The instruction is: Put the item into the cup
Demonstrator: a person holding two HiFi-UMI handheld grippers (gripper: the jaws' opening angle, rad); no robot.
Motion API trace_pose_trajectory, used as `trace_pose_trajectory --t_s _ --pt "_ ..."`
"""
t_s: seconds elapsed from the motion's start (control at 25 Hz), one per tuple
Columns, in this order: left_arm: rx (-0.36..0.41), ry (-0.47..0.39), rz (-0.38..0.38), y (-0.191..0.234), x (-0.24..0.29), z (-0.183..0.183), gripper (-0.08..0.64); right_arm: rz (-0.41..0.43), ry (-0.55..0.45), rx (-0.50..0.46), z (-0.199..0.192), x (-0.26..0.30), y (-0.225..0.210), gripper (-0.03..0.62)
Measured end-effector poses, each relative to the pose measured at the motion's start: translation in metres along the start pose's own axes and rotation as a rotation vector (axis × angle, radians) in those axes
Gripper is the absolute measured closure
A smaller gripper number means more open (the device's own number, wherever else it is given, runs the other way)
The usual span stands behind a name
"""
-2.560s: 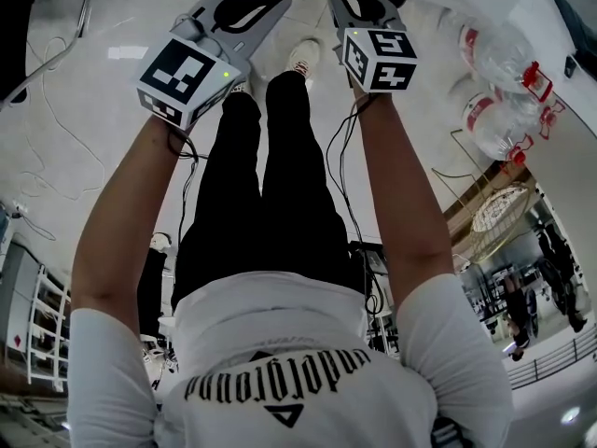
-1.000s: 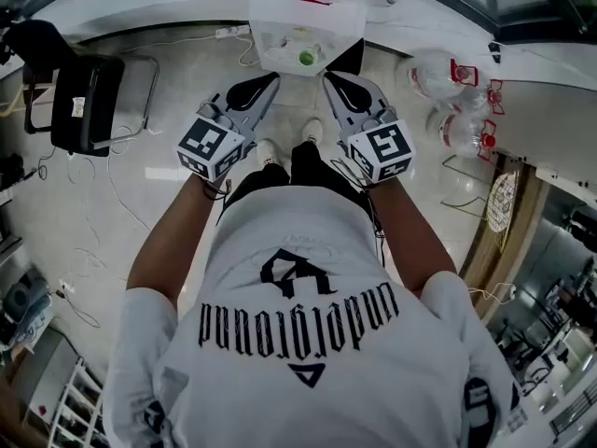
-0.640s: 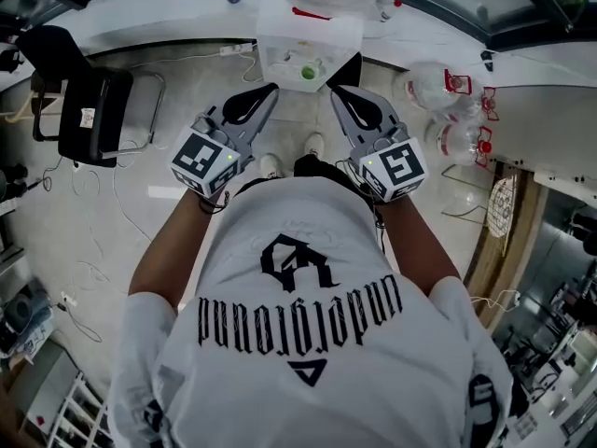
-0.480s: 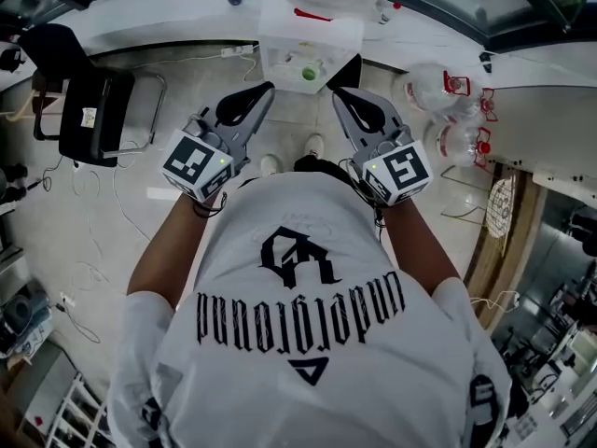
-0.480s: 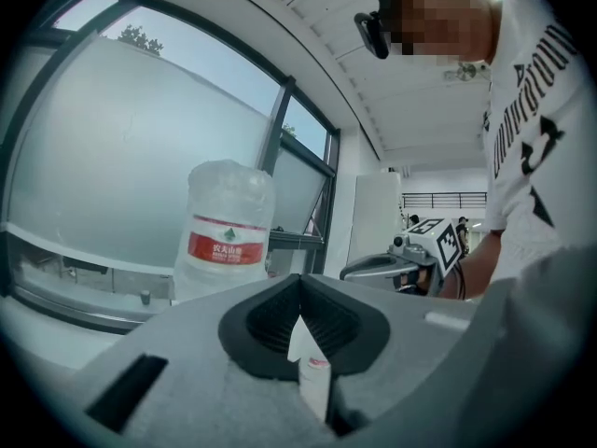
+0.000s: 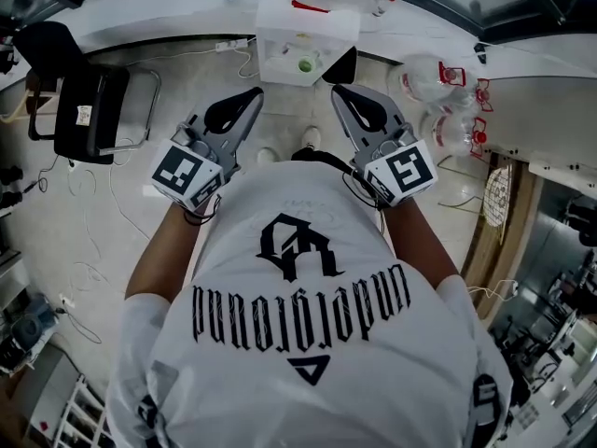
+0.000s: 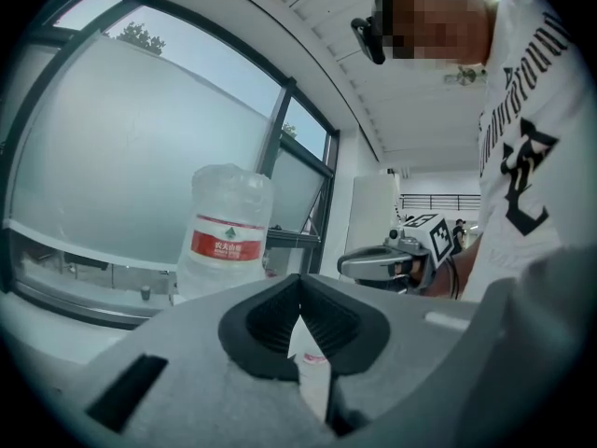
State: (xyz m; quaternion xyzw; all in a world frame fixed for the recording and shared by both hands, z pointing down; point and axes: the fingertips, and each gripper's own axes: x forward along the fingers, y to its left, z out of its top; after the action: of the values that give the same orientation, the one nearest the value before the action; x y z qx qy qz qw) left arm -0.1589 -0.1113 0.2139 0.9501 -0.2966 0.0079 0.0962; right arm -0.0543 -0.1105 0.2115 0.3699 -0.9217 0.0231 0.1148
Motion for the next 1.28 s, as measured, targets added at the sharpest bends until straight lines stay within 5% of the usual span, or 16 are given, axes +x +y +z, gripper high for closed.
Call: trace_pose_trajectory --t_s 0.52,1.28 --pt "0.003 -0.004 -0.009 -0.055 0.021 0.003 0.545 0.058 0.004 0.001 -0.012 -0.058 -0.018 0.575" --pt "-0.006 0.023 0.098 -0.235 0.076 -0.025 0.545 0.189 0.0 0.024 -0.073 -0.241 -0.029 0.575"
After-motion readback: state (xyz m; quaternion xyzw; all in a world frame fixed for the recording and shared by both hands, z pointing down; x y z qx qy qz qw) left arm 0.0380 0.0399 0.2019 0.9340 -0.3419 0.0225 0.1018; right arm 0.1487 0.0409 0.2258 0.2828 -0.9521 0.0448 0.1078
